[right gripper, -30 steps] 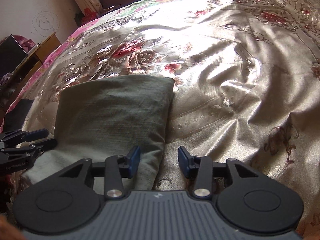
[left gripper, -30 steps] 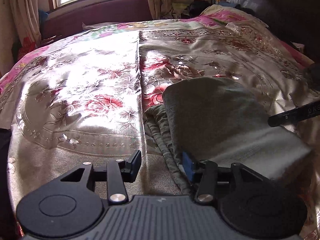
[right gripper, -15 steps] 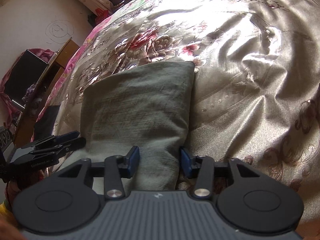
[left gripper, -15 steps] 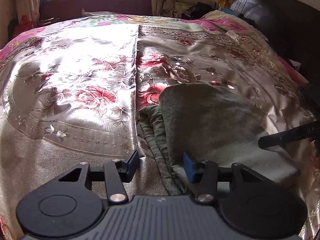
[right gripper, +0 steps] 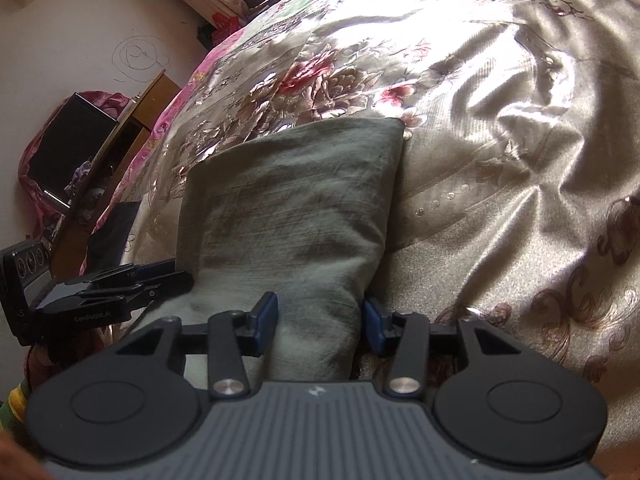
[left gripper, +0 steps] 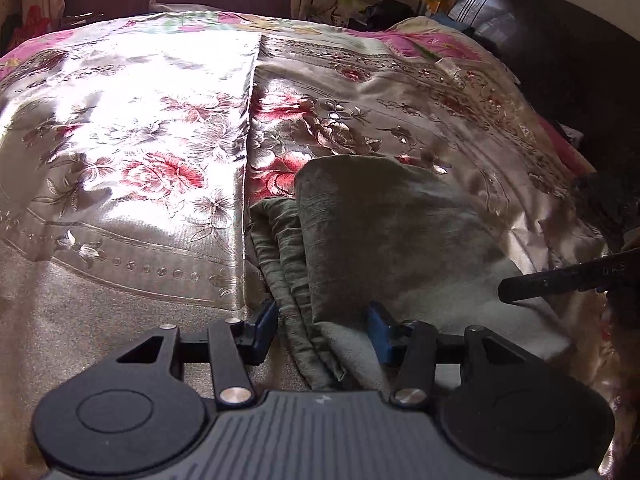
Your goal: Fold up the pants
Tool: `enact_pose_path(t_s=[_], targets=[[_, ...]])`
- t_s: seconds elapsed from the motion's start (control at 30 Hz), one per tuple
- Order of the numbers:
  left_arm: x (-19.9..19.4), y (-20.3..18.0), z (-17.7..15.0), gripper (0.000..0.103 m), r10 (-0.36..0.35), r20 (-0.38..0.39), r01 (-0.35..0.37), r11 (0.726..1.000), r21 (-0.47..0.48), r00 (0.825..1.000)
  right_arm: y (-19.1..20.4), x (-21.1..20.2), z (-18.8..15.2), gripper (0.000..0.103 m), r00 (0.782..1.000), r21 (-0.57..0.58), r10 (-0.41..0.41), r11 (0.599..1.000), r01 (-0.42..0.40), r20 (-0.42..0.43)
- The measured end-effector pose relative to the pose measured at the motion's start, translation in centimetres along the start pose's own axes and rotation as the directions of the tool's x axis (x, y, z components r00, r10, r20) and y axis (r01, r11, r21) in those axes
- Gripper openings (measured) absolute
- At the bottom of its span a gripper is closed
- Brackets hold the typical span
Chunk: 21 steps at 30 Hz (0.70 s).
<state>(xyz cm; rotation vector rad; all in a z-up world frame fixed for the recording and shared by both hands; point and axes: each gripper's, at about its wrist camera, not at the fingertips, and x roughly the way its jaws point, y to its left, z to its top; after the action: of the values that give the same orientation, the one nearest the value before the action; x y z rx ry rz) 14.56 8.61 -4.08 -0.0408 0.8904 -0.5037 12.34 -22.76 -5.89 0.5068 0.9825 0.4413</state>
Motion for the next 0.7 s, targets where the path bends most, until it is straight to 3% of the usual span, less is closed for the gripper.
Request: enact_pose_path(t_s=[0.23,0.47,0.7], targets=[[0.2,-1.6,-0.4,0.062,0.046,0.012,-0.047,0.995,0.084,0.999,0.9,0.7,0.3,0.048,1.0,-0.049,-0.03,0.998,0.03,0.007],[-1.8,-4.5,-0.5,0.063,0.189,0.116,-0.21,0.956,0.205,0.975,2.5,-1.4,-0.3,0.048,0.986,-0.112,-0.136,0.983,0.146,0.094],[-4.7,-7.3,-1.4,0.088,0.205,0.208,-0.237,0.961,0.141,0.956,6.7,-4.8,-3.1,0.048,0.964,-0.192,-0.183,0.956,0.221,0.194]])
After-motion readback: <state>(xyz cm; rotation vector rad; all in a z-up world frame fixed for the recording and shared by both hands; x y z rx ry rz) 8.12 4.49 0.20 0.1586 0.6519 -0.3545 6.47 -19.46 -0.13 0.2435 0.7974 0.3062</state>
